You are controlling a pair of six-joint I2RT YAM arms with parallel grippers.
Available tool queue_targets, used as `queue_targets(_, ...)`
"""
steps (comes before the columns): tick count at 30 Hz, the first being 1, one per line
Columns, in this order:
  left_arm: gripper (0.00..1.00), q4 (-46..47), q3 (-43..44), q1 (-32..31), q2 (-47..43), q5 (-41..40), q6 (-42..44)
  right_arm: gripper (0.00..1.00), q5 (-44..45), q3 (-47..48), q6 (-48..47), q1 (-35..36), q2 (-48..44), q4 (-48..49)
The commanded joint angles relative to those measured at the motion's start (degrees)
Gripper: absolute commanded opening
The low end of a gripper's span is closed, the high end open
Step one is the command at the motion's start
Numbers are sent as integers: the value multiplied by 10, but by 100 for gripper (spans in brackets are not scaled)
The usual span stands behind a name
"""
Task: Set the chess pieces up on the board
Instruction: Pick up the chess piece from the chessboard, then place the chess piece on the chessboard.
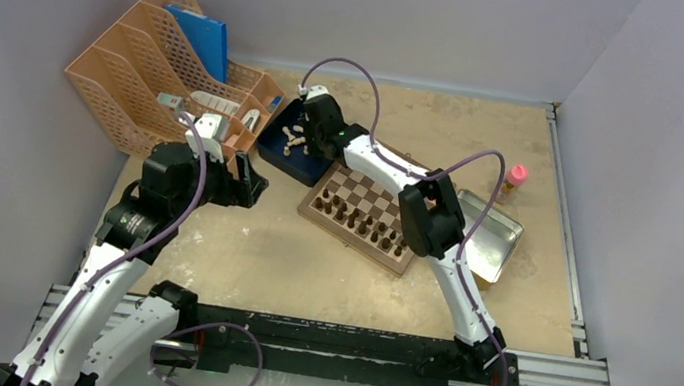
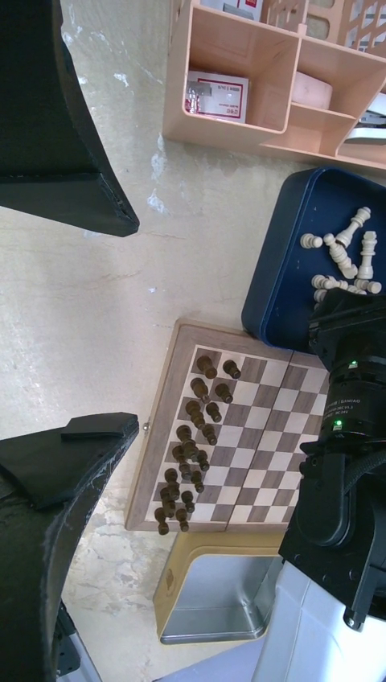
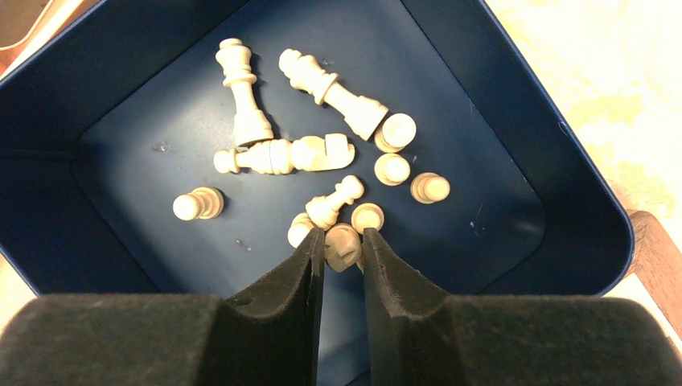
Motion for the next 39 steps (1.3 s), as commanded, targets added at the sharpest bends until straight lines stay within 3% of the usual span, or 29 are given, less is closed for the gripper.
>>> queue_targets(1, 81, 21, -3, -2, -10, 7, -4, 23, -2, 20, -3, -2, -3, -4)
queue_targets(19, 81, 20, -2, -2, 0, 14, -1, 20, 28, -21, 24, -2, -133, -6)
queue_targets(30, 81, 21, -3, -2, 9, 29, 1, 20, 163, -159, 65, -11, -267, -45)
queue_targets(39, 81, 20, -3, -2, 3, 35, 3, 20, 213, -331, 116, -77, -385, -58)
